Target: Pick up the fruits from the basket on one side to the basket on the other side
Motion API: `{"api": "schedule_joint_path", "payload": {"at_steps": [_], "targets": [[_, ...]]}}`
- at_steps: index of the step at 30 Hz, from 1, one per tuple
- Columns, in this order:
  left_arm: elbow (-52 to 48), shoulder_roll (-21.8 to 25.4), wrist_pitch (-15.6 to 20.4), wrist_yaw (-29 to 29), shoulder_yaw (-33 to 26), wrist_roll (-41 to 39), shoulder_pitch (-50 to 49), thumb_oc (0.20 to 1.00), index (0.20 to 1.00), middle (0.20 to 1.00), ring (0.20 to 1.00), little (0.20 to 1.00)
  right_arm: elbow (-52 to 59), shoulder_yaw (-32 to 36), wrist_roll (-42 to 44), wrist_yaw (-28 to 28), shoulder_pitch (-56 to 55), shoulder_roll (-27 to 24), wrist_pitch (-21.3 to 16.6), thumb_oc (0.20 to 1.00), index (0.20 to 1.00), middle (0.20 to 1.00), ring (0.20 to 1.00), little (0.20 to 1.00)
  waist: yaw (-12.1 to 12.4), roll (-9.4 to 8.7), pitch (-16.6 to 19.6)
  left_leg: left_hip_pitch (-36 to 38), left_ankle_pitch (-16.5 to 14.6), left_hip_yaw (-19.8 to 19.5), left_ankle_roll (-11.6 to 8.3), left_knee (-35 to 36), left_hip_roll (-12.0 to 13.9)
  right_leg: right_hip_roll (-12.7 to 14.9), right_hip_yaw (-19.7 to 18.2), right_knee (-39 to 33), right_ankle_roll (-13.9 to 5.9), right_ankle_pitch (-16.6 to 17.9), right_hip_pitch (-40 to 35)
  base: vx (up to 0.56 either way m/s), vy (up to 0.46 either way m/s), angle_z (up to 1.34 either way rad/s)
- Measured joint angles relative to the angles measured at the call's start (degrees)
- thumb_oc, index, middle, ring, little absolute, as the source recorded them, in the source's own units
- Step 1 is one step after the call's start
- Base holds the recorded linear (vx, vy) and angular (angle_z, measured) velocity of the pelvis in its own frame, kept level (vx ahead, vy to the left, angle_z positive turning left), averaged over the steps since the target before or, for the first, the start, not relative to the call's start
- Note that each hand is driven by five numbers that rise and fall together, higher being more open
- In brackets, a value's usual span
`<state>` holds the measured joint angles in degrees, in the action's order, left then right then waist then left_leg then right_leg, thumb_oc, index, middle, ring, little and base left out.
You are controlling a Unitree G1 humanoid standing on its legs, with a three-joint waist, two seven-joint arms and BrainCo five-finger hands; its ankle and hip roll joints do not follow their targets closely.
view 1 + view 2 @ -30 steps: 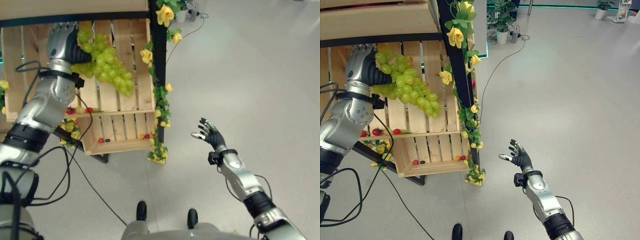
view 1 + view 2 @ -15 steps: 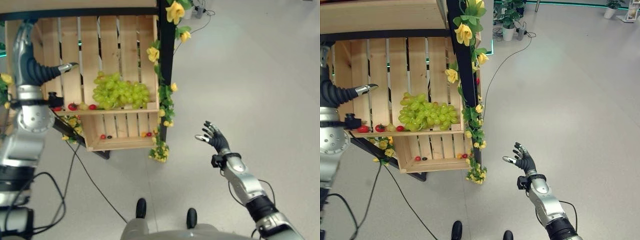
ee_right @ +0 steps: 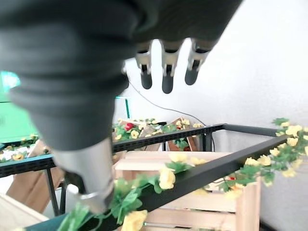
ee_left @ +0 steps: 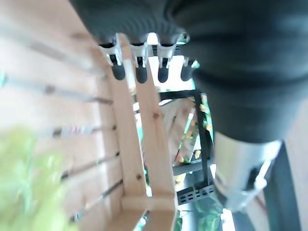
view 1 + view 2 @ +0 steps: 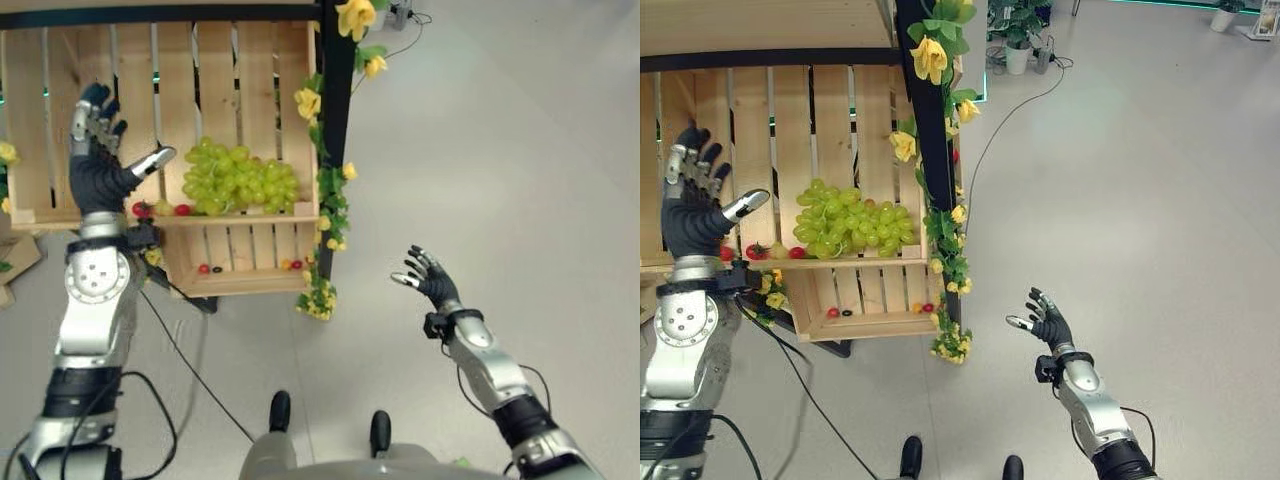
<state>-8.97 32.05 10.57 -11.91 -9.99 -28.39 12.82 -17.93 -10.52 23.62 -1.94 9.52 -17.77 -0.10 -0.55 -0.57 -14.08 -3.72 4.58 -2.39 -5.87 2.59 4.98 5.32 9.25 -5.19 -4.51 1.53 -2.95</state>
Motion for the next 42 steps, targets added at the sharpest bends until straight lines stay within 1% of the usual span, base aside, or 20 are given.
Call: {"api": "schedule_joint_path", "payload": {"at_steps": [6,17,20,21,22,23,25,28,29,30,31,32,33,34,35,38,39,40,41,42], "targets": [[-7.63,-12.20,0.12,4.76,2.70,-4.07,-8.02,1.000,1.000,1.000,1.000,1.000,1.53,2.87,-0.02,0.08,-3.26,1.46,-0.23,1.000,1.000,1.000,1.000,1.000,-0.01,-0.72,-0.55,-0.09,-0.05,0.10,-0.05,0.02,0.04,-0.02,-0.18,0.00,0.03,-0.02,0.22,0.00,0.000,0.00],[-12.69,-13.20,-1.44,14.93,13.13,-10.56,-9.13,1.000,1.000,1.000,1.000,1.000,4.42,5.73,-0.04,-1.09,-6.16,1.87,-2.39,1.000,1.000,1.000,1.000,1.000,-0.41,-1.31,-0.97,0.03,-0.67,2.24,0.14,-0.05,0.10,0.06,-2.94,0.34,-0.02,0.45,2.13,-0.04,0.088,-0.15],[-12.41,-13.83,-0.91,15.25,16.10,-10.64,-5.68,1.000,1.000,1.000,1.000,1.000,6.38,6.78,-0.55,-1.98,-4.70,2.25,-3.42,1.000,1.000,1.000,1.000,1.000,-0.48,-1.53,-1.22,-1.19,-3.68,-5.98,1.25,-2.38,-3.36,0.34,-8.50,3.10,-0.75,0.89,7.08,-0.08,0.182,-0.90],[-11.66,-14.53,-0.05,14.95,15.34,-10.68,-4.97,1.000,1.000,1.000,1.000,1.000,6.52,6.94,-0.94,-2.69,-3.75,2.24,-3.59,1.000,1.000,1.000,1.000,1.000,0.07,-2.35,-1.59,-2.06,-7.28,-14.12,3.55,-7.10,-7.73,1.55,-12.04,4.44,-1.52,0.96,8.84,-0.04,0.133,-1.01],[-11.13,-15.25,1.01,14.67,14.52,-10.70,-4.72,1.000,1.000,1.000,1.000,1.000,7.03,8.02,-1.67,-2.83,-3.92,2.35,-3.87,1.000,1.000,1.000,1.000,1.000,-0.48,-2.34,-1.61,-3.08,-9.31,-15.14,4.63,-10.15,-9.74,2.16,-13.87,5.03,-2.33,1.25,9.72,-0.03,0.159,-0.91],[-10.71,-15.30,1.08,14.69,14.54,-10.70,-4.09,1.000,1.000,1.000,1.000,1.000,7.62,8.79,-1.69,-3.13,-4.12,2.30,-4.16,1.000,1.000,1.000,1.000,1.000,0.00,-2.45,-1.66,-3.19,-9.30,-15.09,4.84,-10.47,-9.92,2.79,-13.80,5.15,-2.91,1.17,9.75,-0.01,0.111,-0.40],[-10.17,-14.44,1.03,14.73,15.11,-10.72,-2.69,1.000,1.000,1.000,1.000,1.000,8.55,10.61,-1.70,-3.63,-6.81,2.83,-4.48,1.000,1.000,1.000,1.000,1.000,-1.69,-4.04,-1.73,-3.93,-9.36,-14.06,5.61,-11.75,-11.64,4.01,-13.60,5.58,-3.64,1.44,10.25,-0.01,0.154,-0.04],[-9.44,-12.71,1.34,14.00,15.47,-10.66,-0.58,1.000,1.000,1.000,1.000,1.000,9.11,12.11,-1.70,-3.75,-10.38,5.20,-4.63,1.000,1.000,1.000,1.000,1.000,-1.90,-6.48,-1.29,-6.02,-10.20,-11.59,6.16,-14.73,-12.41,4.38,-14.74,7.26,-4.35,2.08,13.22,-0.07,0.145,-0.27],[-9.46,-12.52,1.88,13.36,15.38,-10.66,-0.45,1.000,1.000,1.000,1.000,1.000,9.15,12.12,-1.70,-3.76,-10.38,5.69,-4.58,1.000,1.000,1.000,1.000,1.000,-2.27,-6.73,-1.34,-6.70,-10.69,-10.00,6.44,-15.89,-12.30,3.83,-15.28,7.51,-4.92,3.30,13.92,-0.15,0.139,-1.04],[-9.36,-11.46,3.12,11.99,13.49,-10.65,-0.67,1.000,1.000,1.000,1.000,1.000,9.20,12.04,-1.71,-3.96,-9.27,7.21,-4.60,1.000,1.000,1.000,1.000,1.000,-1.23,-6.91,-1.35,-7.29,-11.00,-5.44,6.81,-16.50,-9.59,2.90,-15.35,7.34,-6.36,7.59,15.82,-0.10,0.052,-1.06],[-8.73,-11.23,3.16,11.78,13.10,-10.66,-0.46,1.000,1.000,1.000,1.000,1.000,9.20,12.06,-1.71,-4.03,-9.57,7.31,-4.60,1.000,1.000,1.000,1.000,1.000,-1.41,-7.39,-1.10,-7.44,-10.96,-4.07,7.19,-16.79,-9.42,3.05,-15.17,6.87,-6.38,7.93,15.92,-0.14,0.084,-0.97],[-8.42,-9.23,3.43,10.73,12.93,-10.58,-0.72,1.000,1.000,1.000,1.000,1.000,9.20,12.06,-1.75,-4.47,-9.71,8.38,-4.77,1.000,1.000,1.000,1.000,1.000,-2.63,-8.90,-0.78,-8.32,-12.03,3.02,8.17,-19.15,-8.56,4.62,-7.80,3.79,-1.91,3.90,15.41,-0.11,0.072,-0.30],[-7.83,-9.40,3.83,10.72,12.90,-10.50,-0.66,1.000,1.000,1.000,1.000,1.000,8.37,12.20,-1.80,-4.81,-9.88,8.49,-4.87,1.000,1.000,1.000,1.000,1.000,-3.34,-8.49,-1.19,-8.10,-12.08,6.59,8.25,-19.77,-7.03,5.16,-2.64,4.24,-1.55,1.29,15.08,-0.16,0.117,-0.57],[-7.30,-9.35,3.64,10.90,13.53,-10.45,-0.83,1.000,1.000,1.000,1.000,1.000,7.80,12.02,-2.10,-5.31,-9.46,8.76,-4.83,1.000,1.000,1.000,1.000,1.000,-1.91,-7.26,-1.13,-8.56,-12.03,10.68,8.37,-19.40,-3.40,5.21,3.60,9.58,-0.37,-2.03,16.81,-0.13,0.095,-0.94],[-7.26,-8.91,3.27,11.16,13.44,-9.56,-1.37,1.000,1.000,1.000,1.000,1.000,7.91,11.49,-2.53,-5.37,-9.50,9.14,-4.80,1.000,1.000,1.000,1.000,1.000,-1.46,-6.95,-1.17,-8.12,-11.78,14.38,8.15,-19.19,-0.68,6.26,7.46,16.83,-0.19,-2.71,18.73,-0.09,0.056,-1.01],[-3.96,-9.46,0.55,11.18,16.37,-8.47,-1.87,1.000,1.000,1.000,1.000,1.000,8.18,12.05,-2.71,-5.76,-11.43,8.87,-5.07,1.000,1.000,1.000,1.000,1.000,-1.90,-7.45,-0.55,-5.79,-12.02,19.62,7.74,-19.14,1.37,6.89,4.89,24.61,-1.30,-4.56,17.24,-0.09,-0.006,-0.70],[-2.35,-9.51,-1.43,11.12,19.03,-8.46,-2.70,1.000,1.000,1.000,1.000,1.000,8.51,12.30,-2.70,-6.19,-12.69,9.11,-5.50,1.000,1.000,1.000,1.000,1.000,-3.14,-8.83,1.03,-6.15,-12.27,21.77,7.05,-19.56,1.23,6.96,2.33,24.94,-1.04,-4.60,17.01,-0.11,-0.062,-0.60],[-1.37,-9.11,-2.13,11.05,20.47,-8.44,-2.85,1.000,1.000,1.000,1.000,1.000,9.11,12.31,-2.70,-6.20,-13.20,9.39,-5.65,1.000,1.000,1.000,1.000,1.000,-3.94,-10.45,2.35,-7.40,-12.58,22.52,6.37,-20.98,0.06,7.15,1.83,19.95,-1.47,-3.03,16.29,-0.08,-0.059,-0.72],[-0.64,-8.46,-2.46,10.89,21.43,-8.41,-2.90,1.000,1.000,1.000,1.000,1.000,9.15,12.29,-2.70,-6.19,-13.28,9.77,-5.81,1.000,1.000,1.000,1.000,1.000,-4.25,-12.14,3.07,-8.77,-13.54,20.15,6.06,-23.32,-1.43,6.35,-0.22,13.23,-2.73,0.60,15.78,-0.07,-0.022,-1.57],[0.78,-8.90,-3.68,10.18,22.07,-8.36,-4.12,1.000,1.000,1.000,1.000,1.000,6.38,12.92,-2.68,-6.86,-9.55,10.67,-5.80,1.000,1.000,1.000,1.000,1.000,-3.43,-9.21,1.66,-8.85,-14.37,16.20,6.81,-22.92,0.40,6.34,5.89,9.71,-2.70,-2.66,15.49,0.00,0.063,-1.93]]}}
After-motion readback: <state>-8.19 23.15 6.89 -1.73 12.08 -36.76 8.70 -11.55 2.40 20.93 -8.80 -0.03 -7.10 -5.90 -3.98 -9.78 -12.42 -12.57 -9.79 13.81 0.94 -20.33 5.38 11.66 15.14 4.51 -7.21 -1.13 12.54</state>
